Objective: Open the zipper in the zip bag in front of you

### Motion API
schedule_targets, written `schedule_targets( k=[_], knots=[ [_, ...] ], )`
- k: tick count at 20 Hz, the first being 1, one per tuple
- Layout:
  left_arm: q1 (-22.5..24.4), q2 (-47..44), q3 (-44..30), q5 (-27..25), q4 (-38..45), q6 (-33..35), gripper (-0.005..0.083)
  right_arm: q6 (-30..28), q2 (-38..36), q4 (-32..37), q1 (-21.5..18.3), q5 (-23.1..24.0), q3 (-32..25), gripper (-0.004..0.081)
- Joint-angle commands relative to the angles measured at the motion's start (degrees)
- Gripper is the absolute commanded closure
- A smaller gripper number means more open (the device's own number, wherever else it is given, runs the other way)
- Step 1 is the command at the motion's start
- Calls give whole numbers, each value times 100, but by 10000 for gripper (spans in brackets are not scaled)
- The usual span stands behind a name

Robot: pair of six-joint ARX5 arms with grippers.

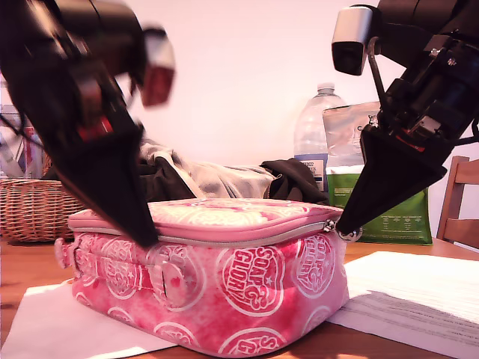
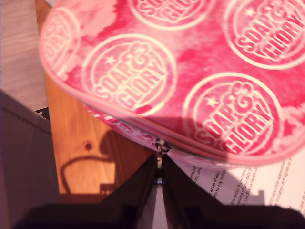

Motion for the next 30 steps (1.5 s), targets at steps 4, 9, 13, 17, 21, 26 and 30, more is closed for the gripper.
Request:
schedule_targets(
  k=[4,9,13,17,21,26,30],
  knots=[
    [-323,125,-61,85,612,35,793,22,-66,-46,170,-74,-39,783],
    [-546,125,-61,129,914,-149,793,24,-66,-103,396,-76,-39,783],
    [-553,125,-61,127,1093,-243,793,24,-72,-293,610,-90,-39,783],
    [-553,125,-61,127,1263,-256,793,83,-76,-437,828,-254,-39,783],
    [-553,125,-61,129,1325,-267,793,431,-81,-345,1143,-498,-39,783],
    [-553,125,-61,129,1322,-304,793,804,-81,111,1379,-492,-39,783],
    [-551,125,-61,125,1316,-518,793,817,-81,142,1381,-483,-39,770]
  ],
)
